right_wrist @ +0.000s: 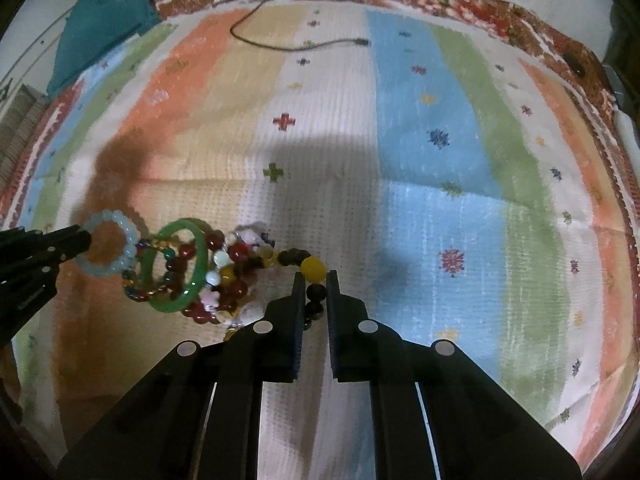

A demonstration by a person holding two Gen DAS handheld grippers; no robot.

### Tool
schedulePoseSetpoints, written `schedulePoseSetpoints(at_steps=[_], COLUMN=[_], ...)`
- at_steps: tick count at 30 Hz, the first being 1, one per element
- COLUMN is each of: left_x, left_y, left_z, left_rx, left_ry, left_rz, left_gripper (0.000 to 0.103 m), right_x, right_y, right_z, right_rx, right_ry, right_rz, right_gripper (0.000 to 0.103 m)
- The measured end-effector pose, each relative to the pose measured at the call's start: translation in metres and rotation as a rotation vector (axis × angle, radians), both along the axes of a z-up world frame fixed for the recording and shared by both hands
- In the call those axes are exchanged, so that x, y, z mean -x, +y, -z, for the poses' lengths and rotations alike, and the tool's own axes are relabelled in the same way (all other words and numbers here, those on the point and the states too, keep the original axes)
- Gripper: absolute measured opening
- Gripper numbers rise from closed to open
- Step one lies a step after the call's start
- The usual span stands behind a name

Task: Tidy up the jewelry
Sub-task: 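Grasp the light blue bead bracelet with the left gripper while the right grasps the black-and-yellow bracelet, then lift both held bracelets and carry them over the silver tray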

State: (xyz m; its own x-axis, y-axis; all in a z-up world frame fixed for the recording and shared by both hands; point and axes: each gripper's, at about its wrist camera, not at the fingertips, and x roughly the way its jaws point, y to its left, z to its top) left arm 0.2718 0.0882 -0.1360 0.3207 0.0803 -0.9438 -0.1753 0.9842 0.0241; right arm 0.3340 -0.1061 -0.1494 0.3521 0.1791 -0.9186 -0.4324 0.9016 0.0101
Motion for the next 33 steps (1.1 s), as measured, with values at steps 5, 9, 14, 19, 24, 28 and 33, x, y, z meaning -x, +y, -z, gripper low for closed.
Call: schedulePoseSetpoints(at_steps=[5,9,14,19,24,28,33], left_x=[0.007,0.011,0.017,0.024,0.032,0.041,0.054], left_y=[-0.002,-0.005,-0.008,-0.011,-0.013,-0.014,-0.02], left_z=[-0.022,-0.03,-0.038,-0.049,-0.057,-0.067,-0.082], left_rx=[0.029,0.034,0.036,0.054,0.068,0.084,0.101], left_ry=[-0.05,-0.069,-0.085,-0.11,-0.13,-0.156,-0.197], left_rz=[0.013,0.015,0.022,0.023,0.022,0.016,0.021], left_gripper=[0.011,0.011,0.011,0.011,0.011,0.011,0.011], right_x=[0.006,0.011,0.018,0.025,0.032,0.04,0.055], right_y=[-0.007,-0.009,-0.011,-0.013,-0.015,-0.015,-0.013], right_z=[-0.013,-0.023,-0.03,-0.037,-0.045,-0.052,-0.065], right_rx=[-0.03,-0.044,-0.055,-0.063,-0.068,-0.077,-0.098], right_ry=[-0.02,-0.042,-0.055,-0.07,-0.095,-0.117,-0.153], right_rz=[0.004,0.003,0.0,-0.007,-0.012,-0.018,-0.042], right_gripper=[0.011,0.011,0.011,0.011,0.011,0.011,0.011])
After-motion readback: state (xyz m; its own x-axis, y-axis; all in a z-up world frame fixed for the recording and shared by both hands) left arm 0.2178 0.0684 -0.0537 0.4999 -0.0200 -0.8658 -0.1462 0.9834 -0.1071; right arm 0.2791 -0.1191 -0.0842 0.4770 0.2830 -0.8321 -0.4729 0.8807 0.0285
